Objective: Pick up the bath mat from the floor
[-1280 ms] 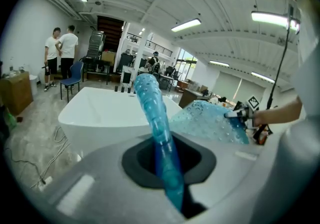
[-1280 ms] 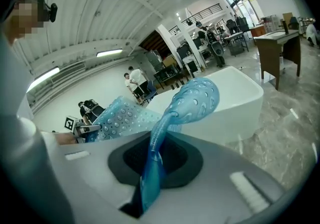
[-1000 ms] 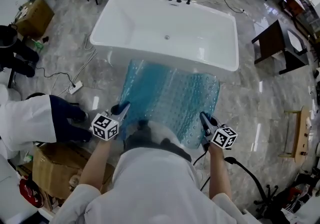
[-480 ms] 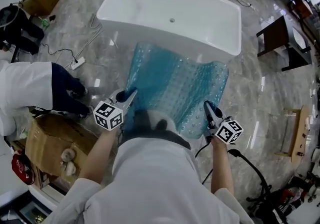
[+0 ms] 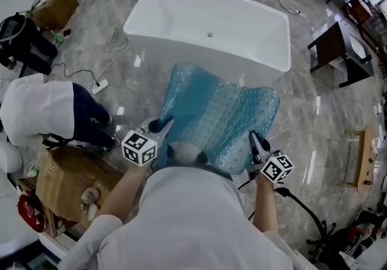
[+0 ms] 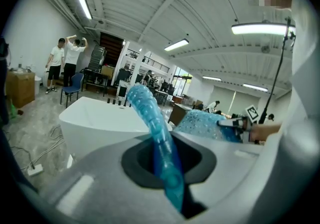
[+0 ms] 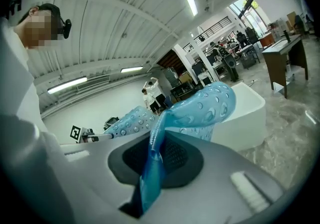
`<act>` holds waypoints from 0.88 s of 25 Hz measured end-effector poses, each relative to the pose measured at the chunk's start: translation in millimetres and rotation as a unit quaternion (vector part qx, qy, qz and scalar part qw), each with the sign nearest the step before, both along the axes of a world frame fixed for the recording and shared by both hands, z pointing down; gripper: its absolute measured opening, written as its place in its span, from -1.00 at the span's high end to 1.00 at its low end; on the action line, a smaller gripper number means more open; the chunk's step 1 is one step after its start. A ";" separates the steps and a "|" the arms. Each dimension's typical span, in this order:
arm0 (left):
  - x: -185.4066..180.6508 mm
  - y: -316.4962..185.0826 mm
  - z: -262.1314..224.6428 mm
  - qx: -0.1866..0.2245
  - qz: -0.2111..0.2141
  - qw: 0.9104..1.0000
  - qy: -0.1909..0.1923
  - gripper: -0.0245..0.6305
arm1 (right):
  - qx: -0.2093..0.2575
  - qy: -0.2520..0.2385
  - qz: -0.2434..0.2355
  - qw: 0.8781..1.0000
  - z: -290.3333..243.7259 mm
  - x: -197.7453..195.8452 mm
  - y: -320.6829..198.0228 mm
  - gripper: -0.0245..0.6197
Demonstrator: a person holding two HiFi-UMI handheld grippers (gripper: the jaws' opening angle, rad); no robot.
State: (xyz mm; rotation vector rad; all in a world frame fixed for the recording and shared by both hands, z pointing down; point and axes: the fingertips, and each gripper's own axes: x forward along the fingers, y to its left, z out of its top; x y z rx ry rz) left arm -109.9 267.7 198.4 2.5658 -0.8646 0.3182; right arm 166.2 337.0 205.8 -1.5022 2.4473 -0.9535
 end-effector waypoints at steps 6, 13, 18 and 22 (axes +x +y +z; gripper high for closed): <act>-23.5 -2.4 -5.4 0.001 -0.002 1.000 0.006 0.84 | 0.004 -0.009 0.025 1.000 -4.7 -16.7 1.6 0.84; -48.6 -10.5 -4.7 -0.002 -0.011 1.000 0.015 0.84 | 0.008 0.003 0.027 1.000 -9.6 -35.8 -7.4 0.84; -54.5 -12.5 -6.1 -0.004 -0.020 1.000 0.019 0.84 | 0.009 0.013 0.024 1.000 -10.4 -43.4 -12.7 0.83; -54.4 -15.3 -8.3 -0.002 -0.021 1.000 0.019 0.84 | 0.010 0.015 0.024 1.000 -10.9 -45.8 -16.0 0.83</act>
